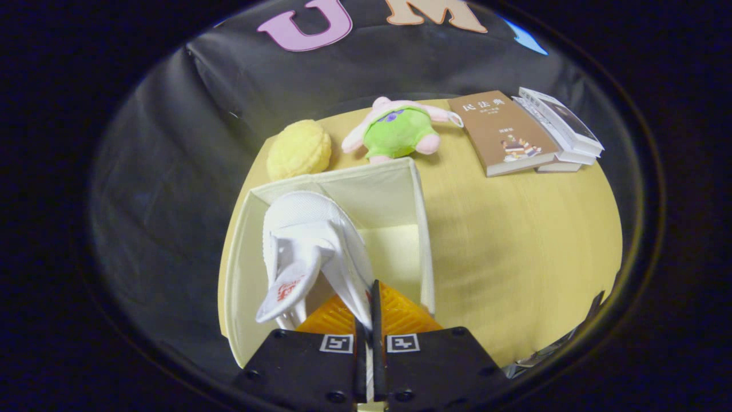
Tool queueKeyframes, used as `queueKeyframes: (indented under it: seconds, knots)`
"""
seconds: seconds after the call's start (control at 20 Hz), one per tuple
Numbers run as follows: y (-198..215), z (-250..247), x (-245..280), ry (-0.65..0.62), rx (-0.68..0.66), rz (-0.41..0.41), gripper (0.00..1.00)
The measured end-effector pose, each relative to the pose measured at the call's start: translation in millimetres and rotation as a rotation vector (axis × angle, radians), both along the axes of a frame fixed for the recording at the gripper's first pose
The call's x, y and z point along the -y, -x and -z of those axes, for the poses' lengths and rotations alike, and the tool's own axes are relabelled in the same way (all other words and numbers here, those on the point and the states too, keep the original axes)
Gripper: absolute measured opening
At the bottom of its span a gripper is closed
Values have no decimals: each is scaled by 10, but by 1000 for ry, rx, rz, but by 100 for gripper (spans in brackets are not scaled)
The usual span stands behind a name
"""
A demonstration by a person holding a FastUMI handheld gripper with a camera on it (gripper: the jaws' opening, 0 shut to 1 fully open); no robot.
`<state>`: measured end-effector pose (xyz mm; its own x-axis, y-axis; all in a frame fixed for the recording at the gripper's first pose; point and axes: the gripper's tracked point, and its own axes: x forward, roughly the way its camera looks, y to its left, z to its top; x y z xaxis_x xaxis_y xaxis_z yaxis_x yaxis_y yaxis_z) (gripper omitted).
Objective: Open the storage box then place both shoes into the box .Put the left shoe in first, then the right shoe, with the right side of both shoes facing outward in a uniform manner.
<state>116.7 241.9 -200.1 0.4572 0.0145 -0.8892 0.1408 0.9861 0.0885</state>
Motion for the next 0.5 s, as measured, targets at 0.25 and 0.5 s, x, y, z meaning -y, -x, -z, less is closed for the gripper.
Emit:
queueKeyframes:
  seconds: [0.25, 0.5]
  knots:
    - [67, -9, -12, 38, 15, 2, 10]
    - [110, -83, -180, -42, 18, -47, 29]
